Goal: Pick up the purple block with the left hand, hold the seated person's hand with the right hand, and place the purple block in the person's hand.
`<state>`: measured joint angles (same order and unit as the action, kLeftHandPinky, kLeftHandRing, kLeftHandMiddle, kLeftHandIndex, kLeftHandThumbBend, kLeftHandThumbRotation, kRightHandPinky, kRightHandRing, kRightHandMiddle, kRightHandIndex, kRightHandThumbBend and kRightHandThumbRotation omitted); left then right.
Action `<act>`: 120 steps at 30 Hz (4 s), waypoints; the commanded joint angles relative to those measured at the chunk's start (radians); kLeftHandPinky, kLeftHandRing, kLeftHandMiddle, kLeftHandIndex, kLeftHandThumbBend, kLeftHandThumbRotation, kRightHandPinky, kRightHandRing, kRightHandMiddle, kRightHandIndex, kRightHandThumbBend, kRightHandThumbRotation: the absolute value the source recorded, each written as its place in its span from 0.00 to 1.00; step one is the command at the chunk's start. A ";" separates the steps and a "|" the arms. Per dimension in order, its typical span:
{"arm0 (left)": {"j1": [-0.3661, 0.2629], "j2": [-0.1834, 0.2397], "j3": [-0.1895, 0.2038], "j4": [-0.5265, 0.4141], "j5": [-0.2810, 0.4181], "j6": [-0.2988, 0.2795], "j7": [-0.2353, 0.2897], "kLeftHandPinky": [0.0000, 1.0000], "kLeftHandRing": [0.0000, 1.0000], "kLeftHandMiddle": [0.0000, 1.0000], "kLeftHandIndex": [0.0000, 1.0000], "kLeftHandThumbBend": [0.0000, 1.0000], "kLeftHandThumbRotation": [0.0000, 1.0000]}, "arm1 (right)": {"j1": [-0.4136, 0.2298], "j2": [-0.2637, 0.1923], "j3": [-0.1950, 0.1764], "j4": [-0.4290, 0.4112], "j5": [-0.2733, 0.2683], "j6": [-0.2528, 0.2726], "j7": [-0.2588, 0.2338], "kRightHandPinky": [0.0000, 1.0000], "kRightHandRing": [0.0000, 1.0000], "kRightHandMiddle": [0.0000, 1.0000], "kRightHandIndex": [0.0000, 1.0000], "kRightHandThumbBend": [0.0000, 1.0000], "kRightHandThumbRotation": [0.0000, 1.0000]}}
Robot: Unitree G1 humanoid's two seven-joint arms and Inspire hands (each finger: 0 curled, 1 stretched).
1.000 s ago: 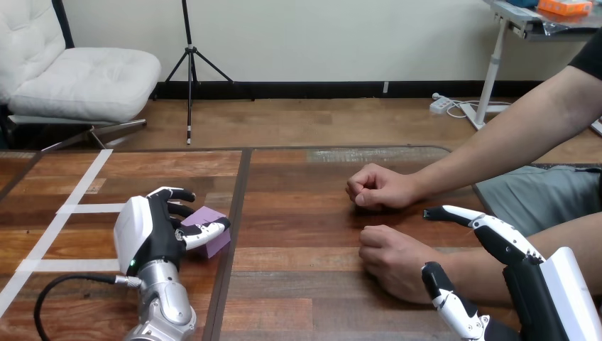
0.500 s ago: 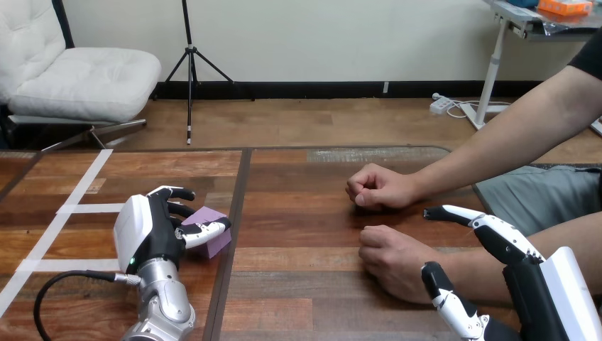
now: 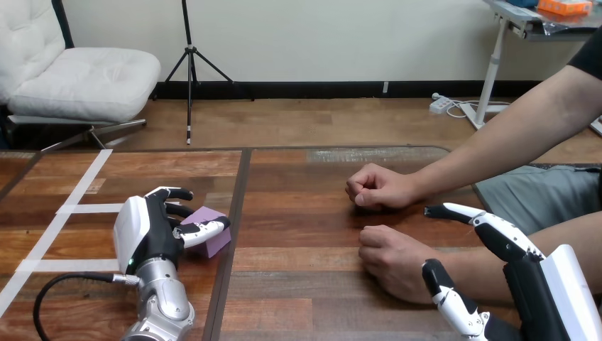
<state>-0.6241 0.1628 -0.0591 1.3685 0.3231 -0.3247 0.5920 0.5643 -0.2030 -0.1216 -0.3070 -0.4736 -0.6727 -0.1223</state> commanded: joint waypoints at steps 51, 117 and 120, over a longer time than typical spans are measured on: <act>-0.045 0.003 0.029 -0.018 0.004 -0.022 -0.003 0.54 0.51 0.54 0.64 0.67 0.00 | -0.070 -0.009 -0.003 -0.017 0.001 -0.009 -0.008 0.83 0.79 0.76 0.74 0.44 0.59; -0.053 -0.030 0.057 -0.031 -0.032 -0.116 0.014 0.52 0.49 0.52 0.61 0.69 0.00 | -0.100 -0.017 0.002 0.003 0.013 -0.002 0.000 0.83 0.79 0.77 0.75 0.43 0.55; -0.050 -0.033 0.062 -0.032 -0.039 -0.131 0.009 0.52 0.49 0.52 0.61 0.69 0.00 | -0.101 -0.018 0.002 0.004 0.012 -0.002 0.001 0.83 0.79 0.77 0.75 0.43 0.55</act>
<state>-0.6240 0.1365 -0.0073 1.3685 0.2924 -0.4026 0.5888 0.5251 -0.2039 -0.1206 -0.3057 -0.4731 -0.6698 -0.1222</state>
